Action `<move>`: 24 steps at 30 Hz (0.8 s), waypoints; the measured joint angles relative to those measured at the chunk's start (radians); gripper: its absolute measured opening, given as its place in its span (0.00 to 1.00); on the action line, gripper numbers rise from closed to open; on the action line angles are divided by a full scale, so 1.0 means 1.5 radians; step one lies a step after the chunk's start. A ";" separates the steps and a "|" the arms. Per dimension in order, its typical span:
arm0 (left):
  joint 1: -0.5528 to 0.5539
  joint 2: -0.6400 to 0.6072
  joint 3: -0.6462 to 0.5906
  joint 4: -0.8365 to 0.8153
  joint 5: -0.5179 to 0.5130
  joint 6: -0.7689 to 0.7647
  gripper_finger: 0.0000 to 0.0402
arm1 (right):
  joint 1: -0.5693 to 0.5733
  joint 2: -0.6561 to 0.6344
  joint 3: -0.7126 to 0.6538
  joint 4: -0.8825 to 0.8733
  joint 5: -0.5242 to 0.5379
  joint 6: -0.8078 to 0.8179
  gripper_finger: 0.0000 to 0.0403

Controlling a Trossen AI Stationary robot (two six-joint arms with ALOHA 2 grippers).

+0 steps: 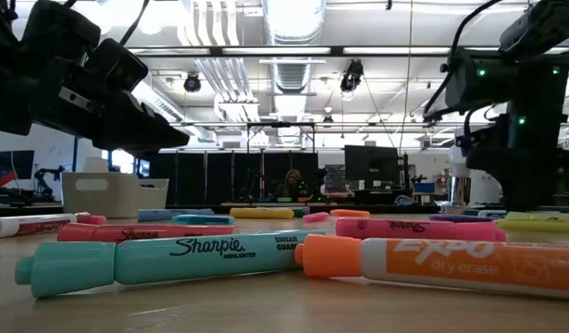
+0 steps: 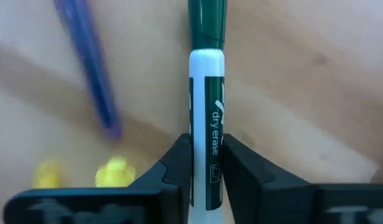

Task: Pick & Place Markers
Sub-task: Put the bottom green marker pen into the white bin

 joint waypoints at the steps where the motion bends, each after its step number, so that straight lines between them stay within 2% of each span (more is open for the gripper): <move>1: 0.000 -0.006 0.000 -0.001 0.000 0.001 0.00 | 0.000 0.000 0.007 -0.008 -0.024 -0.006 0.14; 4: 0.002 -0.037 0.000 -0.002 -0.005 0.018 0.00 | 0.002 0.001 0.047 -0.061 -0.069 -0.017 0.14; 12: 0.002 -0.181 -0.003 -0.032 -0.011 0.048 0.00 | 0.032 0.001 0.211 -0.340 -0.177 0.035 0.16; 17: 0.003 -0.266 -0.006 -0.102 -0.013 0.063 0.00 | 0.111 0.001 0.313 -0.388 -0.266 0.106 0.16; 24: 0.003 -0.327 -0.010 -0.198 -0.022 0.059 0.00 | 0.277 0.001 0.412 -0.388 -0.304 0.283 0.16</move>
